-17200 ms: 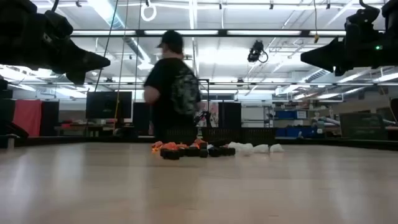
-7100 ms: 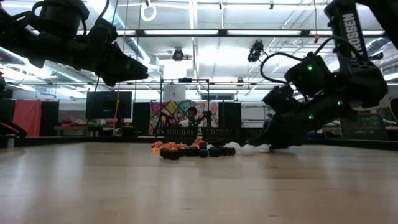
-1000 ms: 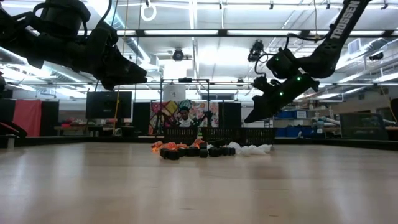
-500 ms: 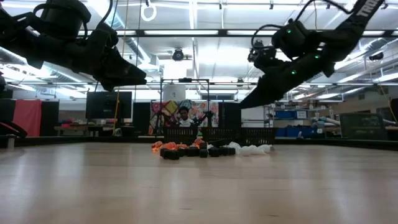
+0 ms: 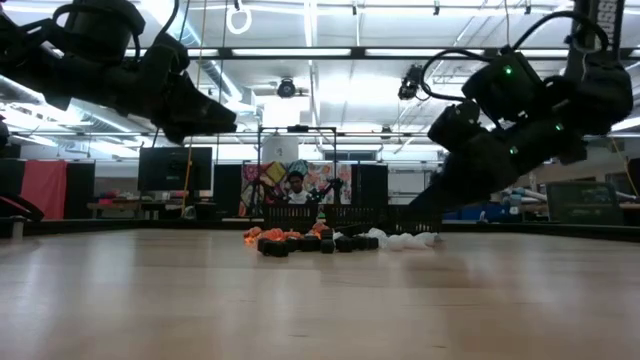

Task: Sort game pieces by color
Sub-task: Put the white game piece into the right black basket

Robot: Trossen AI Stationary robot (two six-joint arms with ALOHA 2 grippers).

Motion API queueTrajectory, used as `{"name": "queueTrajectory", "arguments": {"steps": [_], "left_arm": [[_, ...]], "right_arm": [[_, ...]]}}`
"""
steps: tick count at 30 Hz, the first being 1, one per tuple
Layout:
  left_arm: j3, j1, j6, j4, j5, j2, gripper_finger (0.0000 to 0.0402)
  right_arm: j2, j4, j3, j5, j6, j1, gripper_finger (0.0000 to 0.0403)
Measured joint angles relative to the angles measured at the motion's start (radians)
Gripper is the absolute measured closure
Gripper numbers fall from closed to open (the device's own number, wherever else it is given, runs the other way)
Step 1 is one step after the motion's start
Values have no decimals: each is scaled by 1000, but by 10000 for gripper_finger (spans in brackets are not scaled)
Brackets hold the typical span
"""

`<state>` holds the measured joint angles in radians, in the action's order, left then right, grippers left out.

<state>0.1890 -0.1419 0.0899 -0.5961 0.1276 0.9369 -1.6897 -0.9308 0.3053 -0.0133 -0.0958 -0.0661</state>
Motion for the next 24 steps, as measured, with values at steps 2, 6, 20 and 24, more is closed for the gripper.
{"name": "queueTrajectory", "arguments": {"steps": [2, 6, 20, 24], "left_arm": [[0, 0, -5, -7, 0, 0, 235], [0, 0, -7, -14, 0, 0, 235], [0, 0, -26, -20, 0, 0, 235], [0, 0, 11, 2, 0, 0, 235]], "right_arm": [[-52, -65, 0, 16, 17, 13, 149], [-131, -147, 0, 20, 36, 19, 144], [-285, -302, -3, -23, 104, 18, 209], [-283, -313, -26, -29, 117, 18, 252]]}}
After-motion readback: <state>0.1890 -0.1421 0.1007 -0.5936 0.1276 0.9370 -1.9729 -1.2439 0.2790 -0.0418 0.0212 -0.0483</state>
